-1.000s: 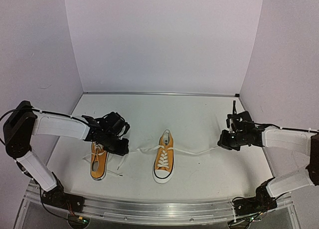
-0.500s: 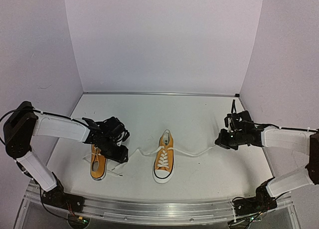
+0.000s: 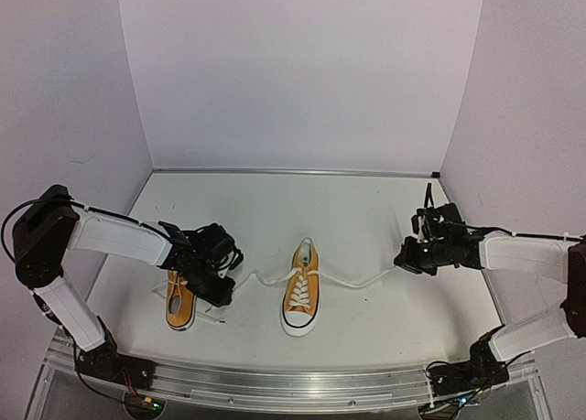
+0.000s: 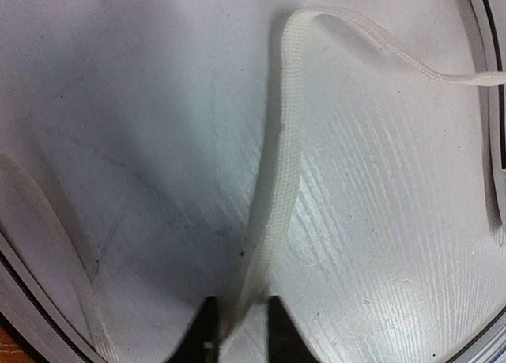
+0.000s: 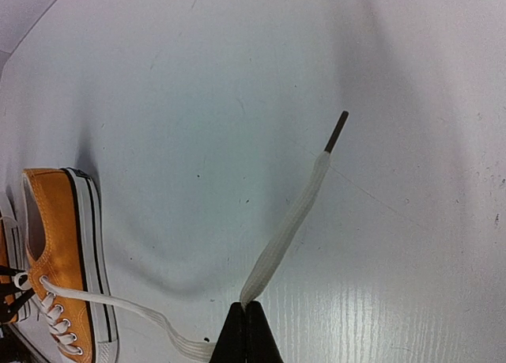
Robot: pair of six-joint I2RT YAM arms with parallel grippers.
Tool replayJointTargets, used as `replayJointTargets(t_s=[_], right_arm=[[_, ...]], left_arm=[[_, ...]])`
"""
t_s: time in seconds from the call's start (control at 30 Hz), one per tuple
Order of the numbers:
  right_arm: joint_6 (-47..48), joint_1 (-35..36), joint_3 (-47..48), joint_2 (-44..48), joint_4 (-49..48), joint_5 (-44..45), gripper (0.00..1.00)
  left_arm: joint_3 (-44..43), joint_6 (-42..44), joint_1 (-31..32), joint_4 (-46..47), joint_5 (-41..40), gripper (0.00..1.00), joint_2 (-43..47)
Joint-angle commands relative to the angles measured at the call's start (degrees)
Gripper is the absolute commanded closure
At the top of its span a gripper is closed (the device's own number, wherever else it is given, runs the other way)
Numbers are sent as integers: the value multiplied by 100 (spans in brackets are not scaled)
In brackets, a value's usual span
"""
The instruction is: Tie the shoes
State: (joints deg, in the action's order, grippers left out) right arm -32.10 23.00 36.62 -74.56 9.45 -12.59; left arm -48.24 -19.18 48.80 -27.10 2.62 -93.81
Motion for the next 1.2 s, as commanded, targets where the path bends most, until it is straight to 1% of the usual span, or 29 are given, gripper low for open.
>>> replayJointTargets(t_s=[0.0,0.03,0.23,0.33,0.4,0.57,0.73,0.87,0.93,1.07,1.17], right_arm=[[18,-21,182,98,-206,-330,100],[48,-22,225,127,-243,-438,100],[145,86,604,331,-390,-1028,100],[145,349,992,279,-494,-1190,100],[203,695,1471,79,-497,-1150,100],[336,1559,2897,-1027,-468,-1003,100],[413,2292,4354,-2533,-471,-953,100],[364,2746,5396,-3769,-471,-1065,100],[304,2988,5901,-4239,-462,-1089,100],[154,3308,6474,-4949,-471,-1089,100],[29,3438,6764,-5289,-471,-1077,100]], left_arm=[[47,-47,66,31,-130,94,58],[50,-70,61,21,-168,99,227],[-4,-210,59,-176,-366,100,1454],[-6,-181,59,-212,-75,100,1820],[15,-180,61,-252,39,100,1908],[291,-217,82,-126,298,100,2278],[552,-316,113,-54,541,100,2917],[622,-352,162,-193,562,100,3178],[640,-393,209,-227,559,100,3273],[695,-468,286,-261,582,100,3485],[754,-536,341,-292,592,100,3613]])
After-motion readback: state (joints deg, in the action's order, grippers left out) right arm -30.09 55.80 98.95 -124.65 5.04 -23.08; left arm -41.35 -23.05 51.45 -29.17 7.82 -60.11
